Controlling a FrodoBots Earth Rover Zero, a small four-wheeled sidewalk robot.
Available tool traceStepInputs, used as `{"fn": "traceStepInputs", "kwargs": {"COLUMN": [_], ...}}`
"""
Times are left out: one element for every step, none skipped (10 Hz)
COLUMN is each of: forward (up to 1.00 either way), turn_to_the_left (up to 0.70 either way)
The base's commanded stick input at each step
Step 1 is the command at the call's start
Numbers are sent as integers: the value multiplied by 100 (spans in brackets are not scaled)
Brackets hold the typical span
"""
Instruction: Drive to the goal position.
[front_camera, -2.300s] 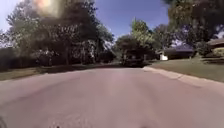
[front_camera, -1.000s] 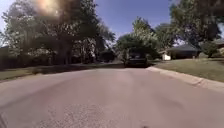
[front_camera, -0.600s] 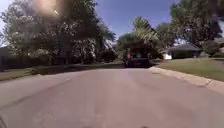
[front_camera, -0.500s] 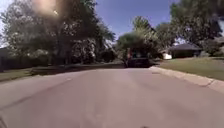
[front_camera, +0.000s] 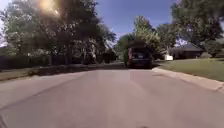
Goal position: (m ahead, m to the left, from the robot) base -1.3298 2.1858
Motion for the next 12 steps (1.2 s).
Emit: {"fn": "traceStepInputs", "kwargs": {"forward": [70, 70, 70, 70, 70, 70, 70, 70, 70, 70, 70, 70], "turn_to_the_left": [0, 0, 0, 0, 0, 0, 0, 0, 0, 0, 0, 0]}}
